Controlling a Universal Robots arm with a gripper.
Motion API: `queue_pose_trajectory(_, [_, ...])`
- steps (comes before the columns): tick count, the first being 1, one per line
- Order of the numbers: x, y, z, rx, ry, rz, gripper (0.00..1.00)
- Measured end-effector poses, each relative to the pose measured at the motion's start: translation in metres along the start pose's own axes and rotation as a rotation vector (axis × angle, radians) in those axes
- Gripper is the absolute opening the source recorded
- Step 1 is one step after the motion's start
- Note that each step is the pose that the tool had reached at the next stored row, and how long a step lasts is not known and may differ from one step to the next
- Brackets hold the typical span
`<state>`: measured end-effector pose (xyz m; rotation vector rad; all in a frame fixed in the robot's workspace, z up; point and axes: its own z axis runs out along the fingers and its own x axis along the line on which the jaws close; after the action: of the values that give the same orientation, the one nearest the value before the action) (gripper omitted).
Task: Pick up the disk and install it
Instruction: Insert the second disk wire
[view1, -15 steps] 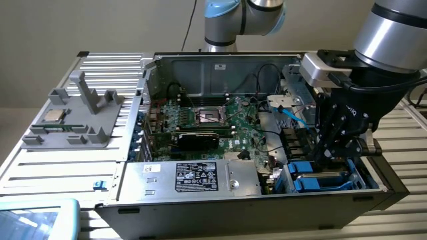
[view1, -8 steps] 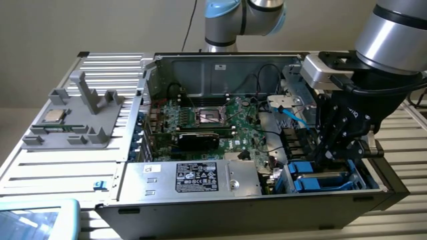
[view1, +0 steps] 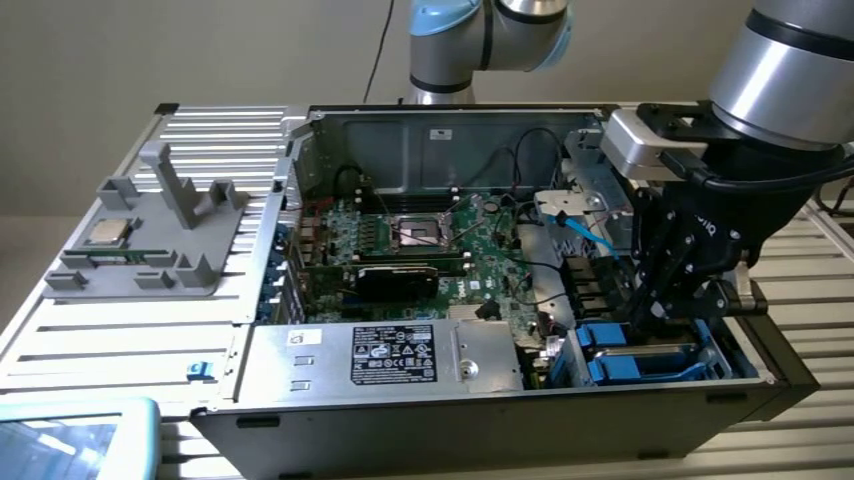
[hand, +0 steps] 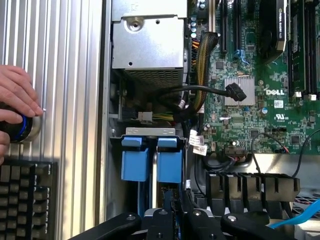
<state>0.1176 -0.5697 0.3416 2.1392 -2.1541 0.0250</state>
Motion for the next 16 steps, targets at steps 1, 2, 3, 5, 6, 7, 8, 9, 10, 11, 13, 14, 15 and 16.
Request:
queue_pose_trajectory(1, [0.0, 0.0001, 0.0, 0.001, -0.0002, 0.0, 0.16])
queue_pose_trajectory(2, [0.0, 0.0, 0.0001, 0.0018, -0.0006, -0.001, 0.16])
queue_pose_trajectory(3, [0.0, 0.0, 0.0002, 0.0024, -0.0011, -0.001, 0.16])
queue_pose_trajectory(5, [-0.0001, 0.0001, 0.0004, 0.0031, -0.0026, -0.002, 0.16])
queue_pose_trajectory(6, [0.0, 0.0003, 0.0006, 0.0031, -0.0031, -0.002, 0.16])
queue_pose_trajectory(7, [0.0, 0.0005, 0.0007, 0.0031, -0.0038, -0.002, 0.16])
queue_pose_trajectory(8, [0.0002, 0.0007, 0.0008, 0.0031, -0.0044, -0.002, 0.16])
queue_pose_trajectory(9, [0.0002, 0.0008, 0.0008, 0.0031, -0.0049, -0.002, 0.16])
queue_pose_trajectory(10, [0.0003, 0.0008, 0.0008, 0.0031, -0.0052, -0.002, 0.16])
queue_pose_trajectory(11, [0.0006, 0.0008, 0.0009, 0.0031, -0.0054, -0.002, 0.16])
queue_pose_trajectory(13, [0.0009, 0.0008, 0.001, 0.0031, -0.006, -0.002, 0.16])
queue_pose_trajectory(14, [0.001, 0.0008, 0.001, 0.0031, -0.0065, -0.002, 0.16])
queue_pose_trajectory(15, [0.001, 0.0008, 0.0011, 0.0031, -0.0066, -0.002, 0.16])
queue_pose_trajectory(16, [0.0009, 0.0008, 0.0012, 0.0031, -0.0071, -0.002, 0.16])
